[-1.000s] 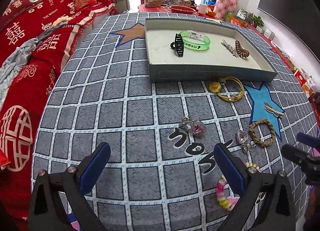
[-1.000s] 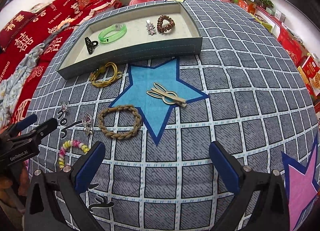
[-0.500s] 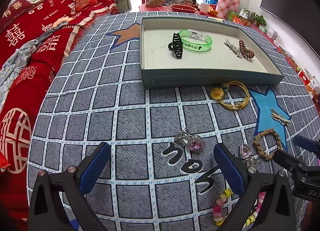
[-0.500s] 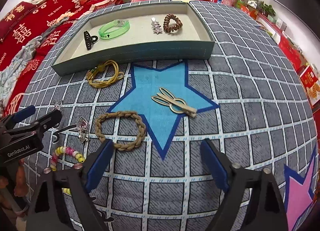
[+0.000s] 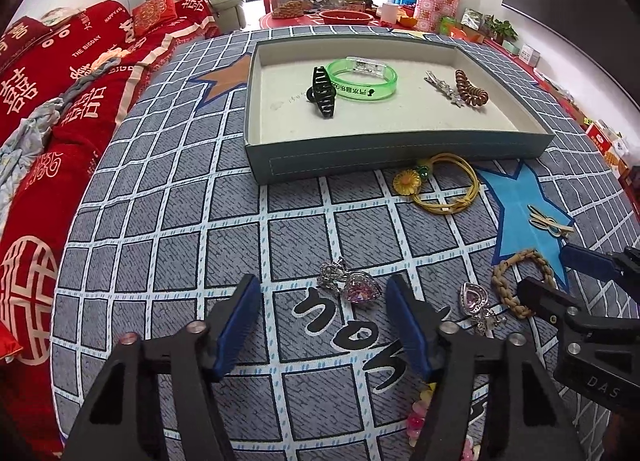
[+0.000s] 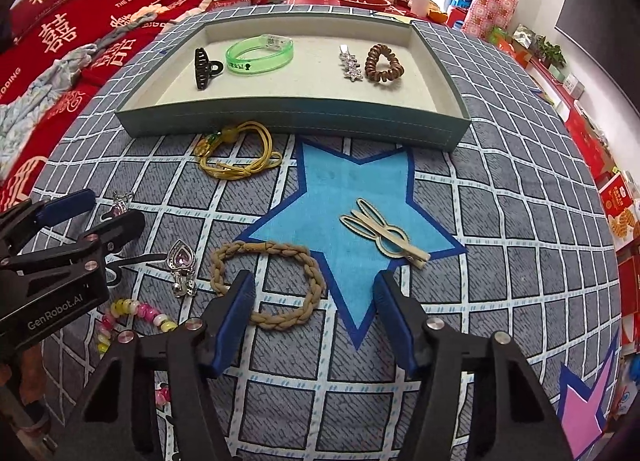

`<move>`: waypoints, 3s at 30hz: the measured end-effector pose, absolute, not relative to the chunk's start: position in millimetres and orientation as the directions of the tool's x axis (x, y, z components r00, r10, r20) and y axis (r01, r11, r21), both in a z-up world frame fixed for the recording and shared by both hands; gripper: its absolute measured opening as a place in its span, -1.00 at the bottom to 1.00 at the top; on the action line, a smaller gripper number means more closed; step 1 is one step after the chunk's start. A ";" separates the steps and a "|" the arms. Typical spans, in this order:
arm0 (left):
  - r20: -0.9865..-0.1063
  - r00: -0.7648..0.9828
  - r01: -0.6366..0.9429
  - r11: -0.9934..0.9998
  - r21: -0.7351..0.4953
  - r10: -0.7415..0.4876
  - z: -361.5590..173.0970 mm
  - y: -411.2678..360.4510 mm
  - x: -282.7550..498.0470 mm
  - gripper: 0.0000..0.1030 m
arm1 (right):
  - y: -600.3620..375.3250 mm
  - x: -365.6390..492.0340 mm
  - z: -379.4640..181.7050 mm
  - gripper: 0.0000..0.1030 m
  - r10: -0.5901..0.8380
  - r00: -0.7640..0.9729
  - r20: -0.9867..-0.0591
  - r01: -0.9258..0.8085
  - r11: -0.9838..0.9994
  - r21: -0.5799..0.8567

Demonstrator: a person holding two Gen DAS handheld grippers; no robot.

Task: Organize jewelry
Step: 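Grasp the pink gem ring with the left gripper while the right grasps the braided bracelet, then carry the pink ring and braided bracelet into the tray, then open both grippers to drop the pink ring and braided bracelet in the tray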

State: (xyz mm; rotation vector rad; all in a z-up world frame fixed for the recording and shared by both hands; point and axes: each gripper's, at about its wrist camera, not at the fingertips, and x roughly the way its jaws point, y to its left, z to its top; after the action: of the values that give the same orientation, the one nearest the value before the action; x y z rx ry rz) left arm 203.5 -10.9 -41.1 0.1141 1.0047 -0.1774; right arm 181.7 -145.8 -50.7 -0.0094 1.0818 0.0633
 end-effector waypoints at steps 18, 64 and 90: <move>-0.838 0.531 0.219 0.976 -0.010 -0.128 -34.4 -8.6 198.9 -0.41 | -139.5 176.2 -48.2 -0.85 0.092 0.477 -0.874 -0.077 0.995 0.063; -0.846 0.504 0.308 0.951 -0.014 -0.176 -12.1 -65.9 335.1 -0.41 | -227.1 332.2 -22.7 -0.86 0.222 0.505 -0.834 0.053 0.956 0.287; -0.813 0.579 0.262 0.958 0.114 -0.062 -12.3 -74.0 336.8 -0.41 | -233.1 346.8 -37.4 -0.17 0.226 0.495 -0.839 0.097 0.945 0.312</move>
State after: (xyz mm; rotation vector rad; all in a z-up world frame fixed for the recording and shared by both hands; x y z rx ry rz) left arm 336.8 -74.0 -12.3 0.2319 0.9361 -0.1916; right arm 346.8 -233.1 -37.4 0.3395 1.0560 0.0804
